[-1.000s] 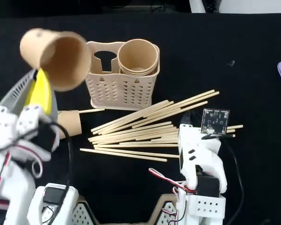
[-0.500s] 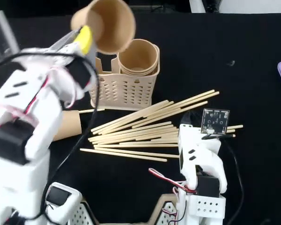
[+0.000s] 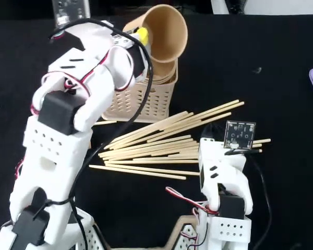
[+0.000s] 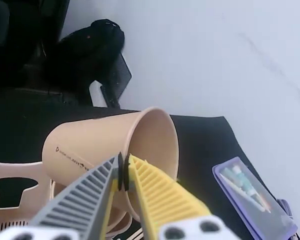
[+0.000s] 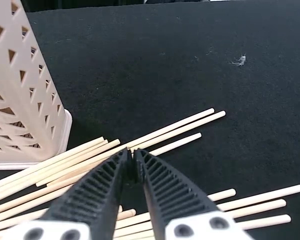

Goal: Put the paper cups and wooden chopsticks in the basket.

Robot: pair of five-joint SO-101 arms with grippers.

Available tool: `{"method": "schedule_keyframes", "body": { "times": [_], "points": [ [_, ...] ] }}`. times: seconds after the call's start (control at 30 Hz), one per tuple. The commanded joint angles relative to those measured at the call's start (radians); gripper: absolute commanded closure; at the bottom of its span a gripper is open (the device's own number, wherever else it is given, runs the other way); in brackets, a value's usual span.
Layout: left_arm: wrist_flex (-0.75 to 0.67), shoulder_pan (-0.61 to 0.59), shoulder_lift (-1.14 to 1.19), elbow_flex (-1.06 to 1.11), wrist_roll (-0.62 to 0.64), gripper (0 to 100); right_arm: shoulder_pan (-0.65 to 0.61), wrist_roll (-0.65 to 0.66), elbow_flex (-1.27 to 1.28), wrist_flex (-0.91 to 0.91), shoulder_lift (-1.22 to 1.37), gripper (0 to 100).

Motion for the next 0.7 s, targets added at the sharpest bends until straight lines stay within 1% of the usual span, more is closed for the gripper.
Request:
{"method": "schedule_keyframes", "body": {
  "times": [0.0,0.27,0.37,0.53,0.67],
  "points": [
    [-0.003,0.008,-0.005,-0.054,0.003,97,0.008,0.011,-0.015,-0.002,-0.018,98.3],
    [-0.008,0.008,-0.003,-0.018,0.009,97,0.008,0.011,-0.015,-0.002,-0.018,98.3],
    [-0.037,0.016,-0.005,0.004,0.014,97,0.008,0.011,-0.015,-0.002,-0.018,98.3],
    [-0.048,0.018,-0.009,0.002,0.147,97,0.008,0.011,-0.015,-0.002,-0.018,98.3],
    [-0.04,0.018,-0.003,0.05,0.16,97,0.008,0.011,-0.015,-0.002,-0.018,98.3]
  ]
}}
